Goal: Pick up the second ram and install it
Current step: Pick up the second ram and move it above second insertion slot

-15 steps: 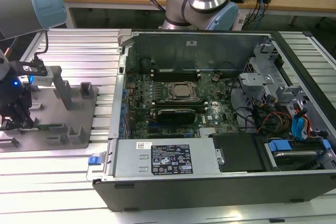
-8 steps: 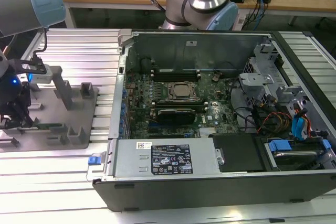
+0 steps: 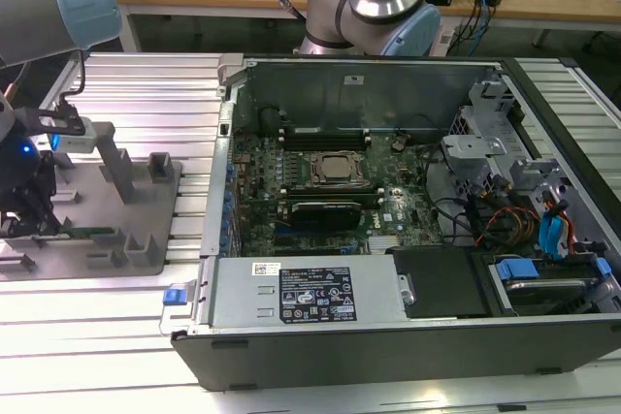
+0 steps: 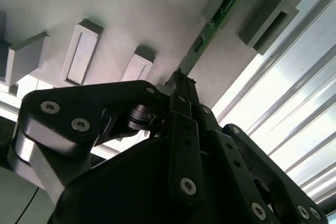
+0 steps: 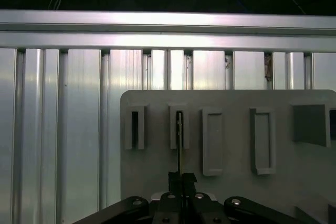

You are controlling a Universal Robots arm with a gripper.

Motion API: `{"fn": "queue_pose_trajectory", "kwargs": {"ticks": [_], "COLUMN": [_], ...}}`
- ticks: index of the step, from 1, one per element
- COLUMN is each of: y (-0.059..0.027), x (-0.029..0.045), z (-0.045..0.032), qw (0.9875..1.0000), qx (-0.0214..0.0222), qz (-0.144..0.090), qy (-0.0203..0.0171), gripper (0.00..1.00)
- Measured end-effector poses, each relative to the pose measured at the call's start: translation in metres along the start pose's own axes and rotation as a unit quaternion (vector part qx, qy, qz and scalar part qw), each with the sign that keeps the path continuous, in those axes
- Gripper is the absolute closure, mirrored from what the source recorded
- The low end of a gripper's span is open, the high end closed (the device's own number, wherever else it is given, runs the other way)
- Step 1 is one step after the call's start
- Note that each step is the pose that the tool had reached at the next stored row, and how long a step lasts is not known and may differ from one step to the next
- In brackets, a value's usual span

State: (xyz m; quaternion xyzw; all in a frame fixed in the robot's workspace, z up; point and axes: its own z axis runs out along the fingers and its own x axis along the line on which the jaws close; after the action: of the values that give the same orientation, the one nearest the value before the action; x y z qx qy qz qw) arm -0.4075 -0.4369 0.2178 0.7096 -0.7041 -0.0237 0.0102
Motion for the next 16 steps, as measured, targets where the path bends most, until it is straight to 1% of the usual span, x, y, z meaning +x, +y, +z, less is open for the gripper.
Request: {"fn": "queue_pose_trajectory", "kwargs": {"ticks": [7,10,11,13,16], "y": [0.0,0.0002,0.0005,0.0007,0.0014], "x": [0.0,-0.0001,-0.0002,-0.0003,-0.0006], "z": [0.0,-0.0043,-0.0094,-0.015,-0.0289], "qw": [1.0,1.0,1.0,1.0,1.0], "qx": [0.0002,0.0002,0.0002,0.0002,0.0002], "qz": [0.0,0.0,0.0,0.0,0.0], "qy": [-0.0001,0.0,0.0,0.0,0.0], "gripper": [0.91,0.91,0.91,0.91,0.91]}}
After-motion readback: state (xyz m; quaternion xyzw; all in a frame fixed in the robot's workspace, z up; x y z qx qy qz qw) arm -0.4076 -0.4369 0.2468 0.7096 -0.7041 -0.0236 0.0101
